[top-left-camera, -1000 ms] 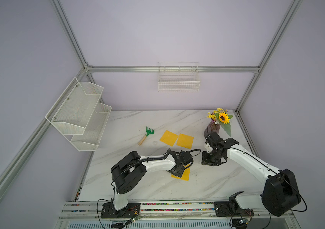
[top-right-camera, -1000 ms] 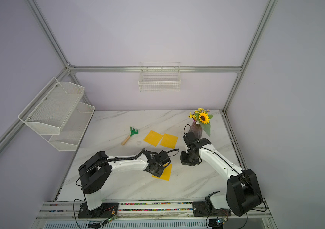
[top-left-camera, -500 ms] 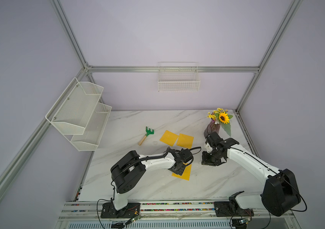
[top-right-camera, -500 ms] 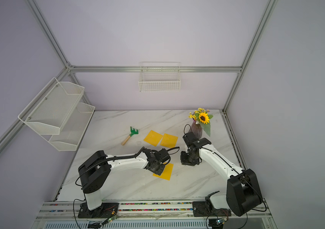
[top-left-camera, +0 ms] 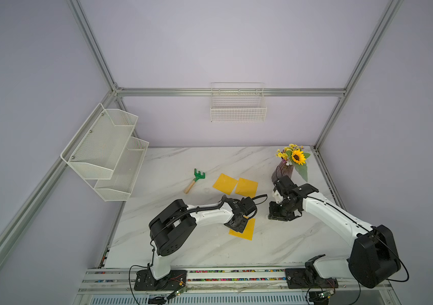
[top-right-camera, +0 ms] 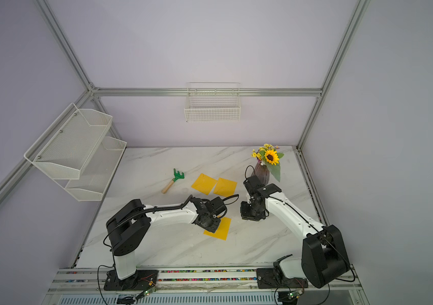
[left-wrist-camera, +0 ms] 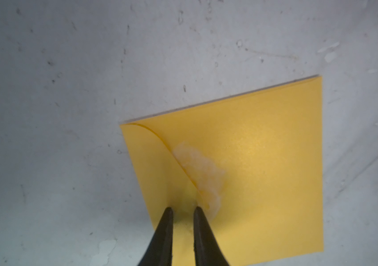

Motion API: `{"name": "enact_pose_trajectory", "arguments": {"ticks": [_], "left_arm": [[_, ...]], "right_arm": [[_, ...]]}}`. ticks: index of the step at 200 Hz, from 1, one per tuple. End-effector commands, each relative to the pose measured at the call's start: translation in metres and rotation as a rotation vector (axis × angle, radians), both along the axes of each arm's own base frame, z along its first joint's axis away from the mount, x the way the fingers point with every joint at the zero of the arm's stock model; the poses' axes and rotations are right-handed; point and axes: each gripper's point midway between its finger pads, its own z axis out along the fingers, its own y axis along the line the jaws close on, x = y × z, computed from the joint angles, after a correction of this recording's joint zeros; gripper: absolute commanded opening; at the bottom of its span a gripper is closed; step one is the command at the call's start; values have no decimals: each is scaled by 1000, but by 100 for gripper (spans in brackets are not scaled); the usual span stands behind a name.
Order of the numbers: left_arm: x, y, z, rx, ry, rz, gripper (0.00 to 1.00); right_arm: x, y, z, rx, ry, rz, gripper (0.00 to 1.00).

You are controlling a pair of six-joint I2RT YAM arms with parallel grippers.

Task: Seal the envelope with a glue stick
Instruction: Seal the envelope at the center of the board.

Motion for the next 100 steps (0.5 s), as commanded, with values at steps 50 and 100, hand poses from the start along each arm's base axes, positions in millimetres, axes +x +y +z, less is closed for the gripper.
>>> {"name": "enact_pose_trajectory", "arguments": {"ticks": [50,100], "left_arm": [[-15,23,-36,150,39,0,20],[13,-5,26,-36,-85,-13,20]], "right_arm": [[-2,2,1,9,-4,14,0],[-2,1,2,7,-11,14,0]]}}
